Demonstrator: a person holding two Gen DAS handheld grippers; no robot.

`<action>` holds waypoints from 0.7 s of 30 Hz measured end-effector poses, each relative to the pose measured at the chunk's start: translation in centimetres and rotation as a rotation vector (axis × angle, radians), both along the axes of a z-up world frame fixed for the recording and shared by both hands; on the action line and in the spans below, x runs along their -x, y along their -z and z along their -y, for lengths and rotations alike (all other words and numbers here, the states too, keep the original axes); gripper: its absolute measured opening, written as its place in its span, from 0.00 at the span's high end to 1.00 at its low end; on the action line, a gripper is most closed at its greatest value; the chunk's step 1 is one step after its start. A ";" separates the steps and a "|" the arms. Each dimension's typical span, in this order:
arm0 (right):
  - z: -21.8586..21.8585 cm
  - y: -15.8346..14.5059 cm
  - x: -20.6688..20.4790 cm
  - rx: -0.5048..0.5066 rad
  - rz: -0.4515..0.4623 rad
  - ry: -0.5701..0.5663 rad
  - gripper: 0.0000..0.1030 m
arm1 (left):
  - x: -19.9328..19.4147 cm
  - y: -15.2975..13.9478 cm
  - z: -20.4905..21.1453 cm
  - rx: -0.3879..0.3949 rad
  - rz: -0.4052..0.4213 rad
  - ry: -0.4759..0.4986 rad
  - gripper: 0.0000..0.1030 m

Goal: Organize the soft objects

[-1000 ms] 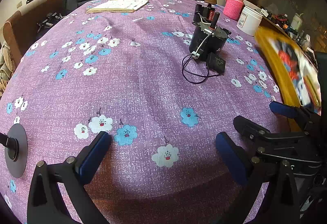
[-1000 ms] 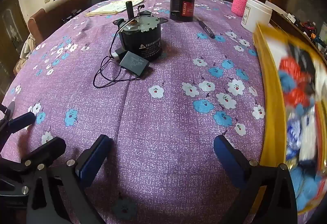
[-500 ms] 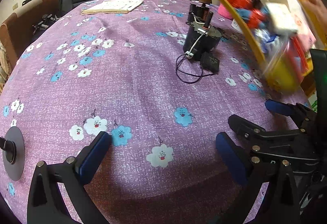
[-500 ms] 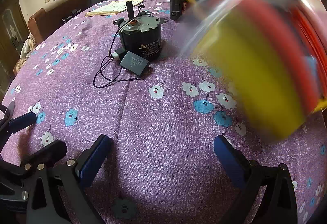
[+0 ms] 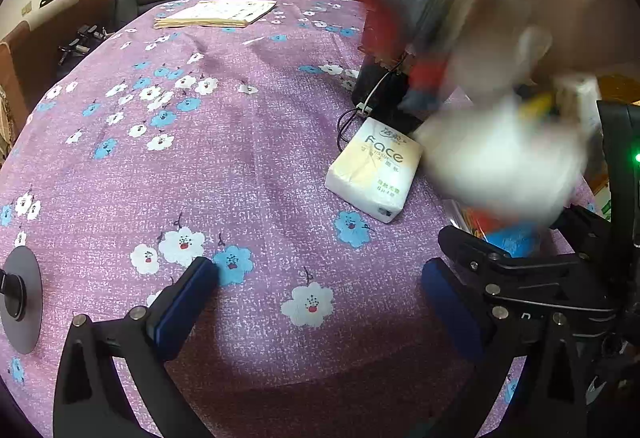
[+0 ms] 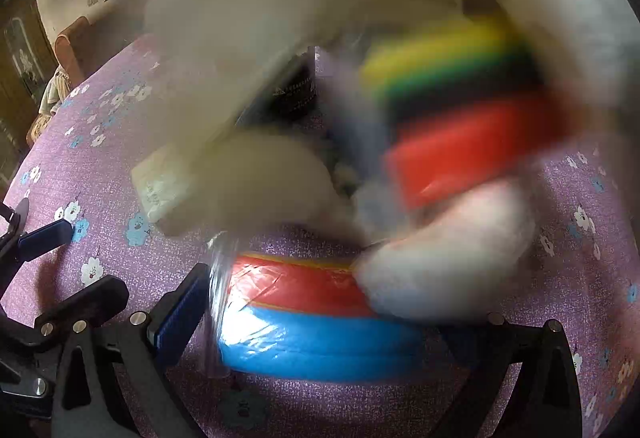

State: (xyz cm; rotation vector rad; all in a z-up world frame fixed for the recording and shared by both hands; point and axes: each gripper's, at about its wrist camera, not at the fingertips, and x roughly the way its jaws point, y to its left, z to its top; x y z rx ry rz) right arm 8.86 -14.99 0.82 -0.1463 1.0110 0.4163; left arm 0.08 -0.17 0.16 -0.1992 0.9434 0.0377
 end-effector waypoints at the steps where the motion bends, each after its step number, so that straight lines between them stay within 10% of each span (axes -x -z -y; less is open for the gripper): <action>1: -0.1 0.1 0.0 0.000 0.000 0.000 0.01 | 0.0 0.0 0.0 0.006 0.000 0.000 0.00; 21: 1.0 0.9 1.0 -0.001 0.001 0.001 0.01 | 0.1 0.0 0.0 0.021 0.009 0.000 0.00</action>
